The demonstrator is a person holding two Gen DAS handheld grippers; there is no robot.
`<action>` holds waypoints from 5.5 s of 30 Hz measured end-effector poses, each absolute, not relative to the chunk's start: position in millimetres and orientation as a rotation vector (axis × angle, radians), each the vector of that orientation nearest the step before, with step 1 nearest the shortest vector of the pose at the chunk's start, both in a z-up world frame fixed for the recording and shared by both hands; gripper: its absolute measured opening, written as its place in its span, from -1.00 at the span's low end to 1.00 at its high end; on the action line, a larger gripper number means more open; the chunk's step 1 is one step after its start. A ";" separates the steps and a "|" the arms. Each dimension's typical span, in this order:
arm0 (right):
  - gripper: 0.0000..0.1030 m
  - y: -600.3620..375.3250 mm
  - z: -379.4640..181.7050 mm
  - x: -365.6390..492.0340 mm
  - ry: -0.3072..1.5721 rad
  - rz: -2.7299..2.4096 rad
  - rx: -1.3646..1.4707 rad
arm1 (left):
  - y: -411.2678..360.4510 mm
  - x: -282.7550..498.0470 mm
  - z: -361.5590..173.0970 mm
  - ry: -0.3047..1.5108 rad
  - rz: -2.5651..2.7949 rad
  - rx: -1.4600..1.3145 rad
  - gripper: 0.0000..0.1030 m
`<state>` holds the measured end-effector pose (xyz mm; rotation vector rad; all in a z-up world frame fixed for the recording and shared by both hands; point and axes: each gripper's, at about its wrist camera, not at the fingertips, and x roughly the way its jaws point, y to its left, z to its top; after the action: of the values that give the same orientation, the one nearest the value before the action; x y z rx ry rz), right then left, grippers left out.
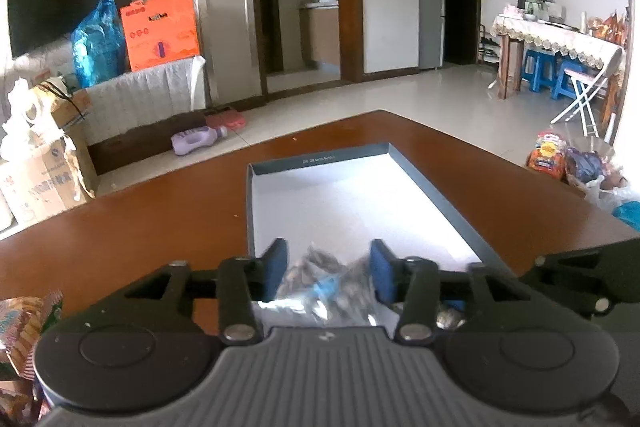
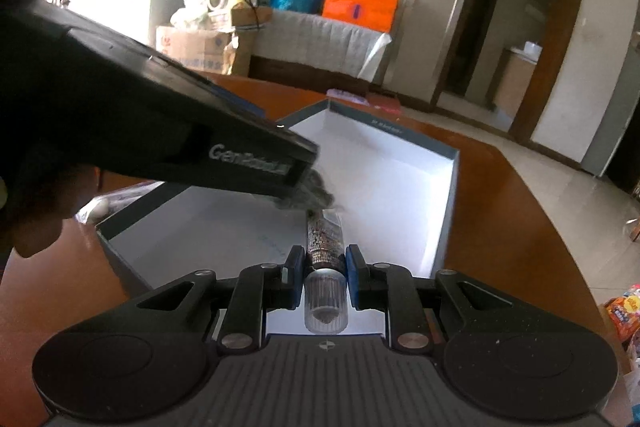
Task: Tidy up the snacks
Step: 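Open both tools to drop the peanut bag and tube into the box, then move both open tools back to the snack pile, then grasp the beige labelled packet with the left tool while the right tool grasps brown chocolate candies, then carry the beige packet with the left tool while the right tool carries the candies over the box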
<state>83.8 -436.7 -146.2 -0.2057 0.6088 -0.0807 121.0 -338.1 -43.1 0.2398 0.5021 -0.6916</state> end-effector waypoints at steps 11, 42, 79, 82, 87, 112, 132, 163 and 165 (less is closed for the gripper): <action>0.25 -427.7 -119.4 67.7 0.598 -0.014 -0.267 | -319.0 114.0 -30.7 0.499 -0.691 0.207 0.34; 0.99 -382.1 -78.4 25.9 0.415 -0.055 -0.141 | -94.7 32.9 -7.3 0.494 -0.408 0.114 0.59; -0.01 -268.1 -149.1 106.5 0.556 0.304 -0.337 | 1.0 87.3 -92.7 0.599 -0.377 0.117 0.59; -0.01 -264.3 -151.6 109.0 0.556 0.319 -0.346 | -3.2 94.7 -96.0 0.601 -0.386 0.118 0.58; -0.10 -264.6 -154.5 117.2 0.569 0.342 -0.318 | -7.7 102.2 -100.7 0.625 -0.433 0.105 0.11; -0.30 -261.5 -152.4 111.6 0.601 0.413 -0.279 | -11.9 104.4 -106.6 0.625 -0.463 0.107 -0.06; -0.52 -260.8 -151.2 113.3 0.628 0.421 -0.190 | -11.3 101.2 -108.3 0.626 -0.481 0.092 -0.14; -0.52 -267.3 -117.3 87.5 0.606 0.416 -0.210 | -23.9 81.9 -79.8 0.575 -0.462 0.125 -0.15; -0.52 -269.2 -114.9 85.6 0.603 0.413 -0.211 | -26.8 80.5 -77.2 0.572 -0.462 0.129 -0.15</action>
<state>85.6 -269.2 -114.9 -0.2115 0.6026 0.4128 80.5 -26.8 -77.2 0.1287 0.5718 -0.4620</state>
